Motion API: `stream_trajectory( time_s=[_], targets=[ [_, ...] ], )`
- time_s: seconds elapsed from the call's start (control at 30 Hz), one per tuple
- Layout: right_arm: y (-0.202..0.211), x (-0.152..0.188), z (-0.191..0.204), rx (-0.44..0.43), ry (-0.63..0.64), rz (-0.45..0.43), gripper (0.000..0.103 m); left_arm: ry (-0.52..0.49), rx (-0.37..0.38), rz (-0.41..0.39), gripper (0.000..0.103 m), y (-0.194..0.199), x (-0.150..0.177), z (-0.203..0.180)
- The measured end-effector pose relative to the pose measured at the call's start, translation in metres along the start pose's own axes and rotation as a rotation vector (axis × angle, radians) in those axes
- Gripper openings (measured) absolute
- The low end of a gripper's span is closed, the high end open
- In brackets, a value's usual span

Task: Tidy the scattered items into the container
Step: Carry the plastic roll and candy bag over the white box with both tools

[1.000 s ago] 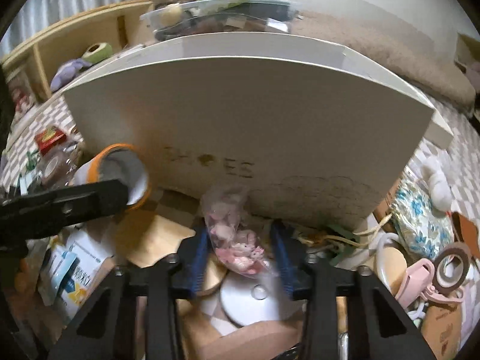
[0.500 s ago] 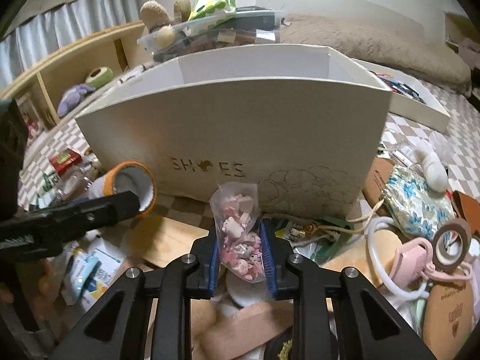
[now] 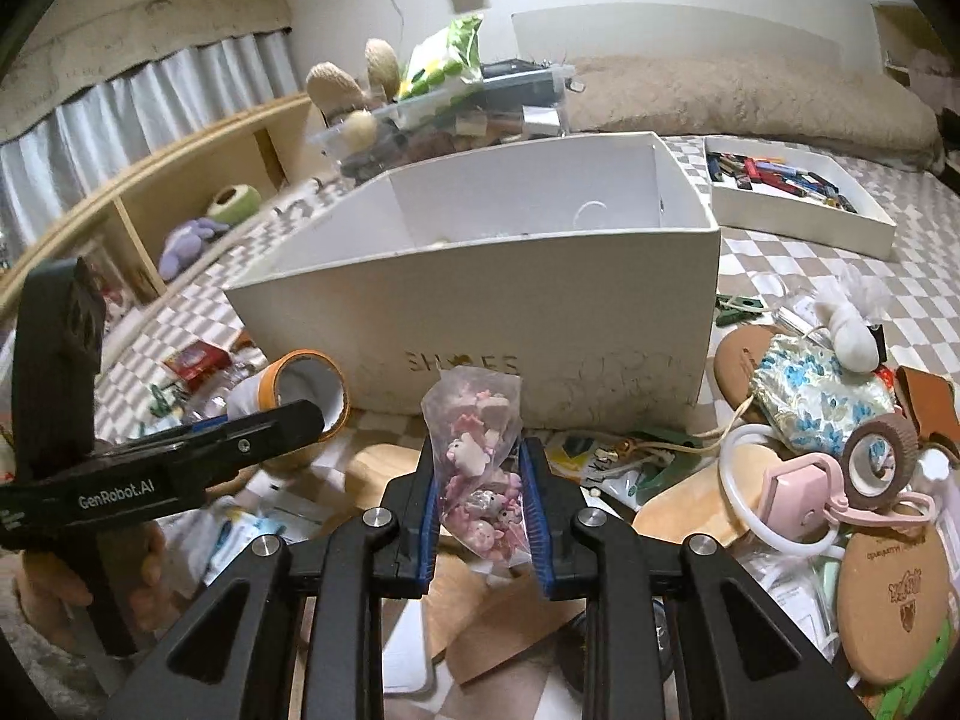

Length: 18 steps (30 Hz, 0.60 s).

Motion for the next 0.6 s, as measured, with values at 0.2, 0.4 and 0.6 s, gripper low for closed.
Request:
stream_trajectory(
  time_s=[0.2, 0.4, 0.6],
  targets=[
    [0.012, -0.009, -0.001, -0.036, -0.034, -0.046, 0.025, -0.024, -0.008, -0.063, 0.083, 0.015, -0.012, 0.0],
    [0.029, -0.025, 0.0, -0.098, -0.045, -0.097, 0.025, -0.053, 0.003, -0.111, 0.083, 0.029, -0.025, -0.006],
    [0.05, -0.051, 0.006, -0.128, -0.027, -0.169, 0.025, -0.084, 0.009, -0.18, 0.083, 0.047, -0.051, -0.013]
  ],
)
Point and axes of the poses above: each gripper's, at about its wrist camera, not at the fingertips, and y roughly against the way its jaws point, z to its left, x to its underside, the point moved 5 cm from there along -y, roughly the way its jaws point, and after that the axes turned 2 degrees about -z, right-handed, at the moved point
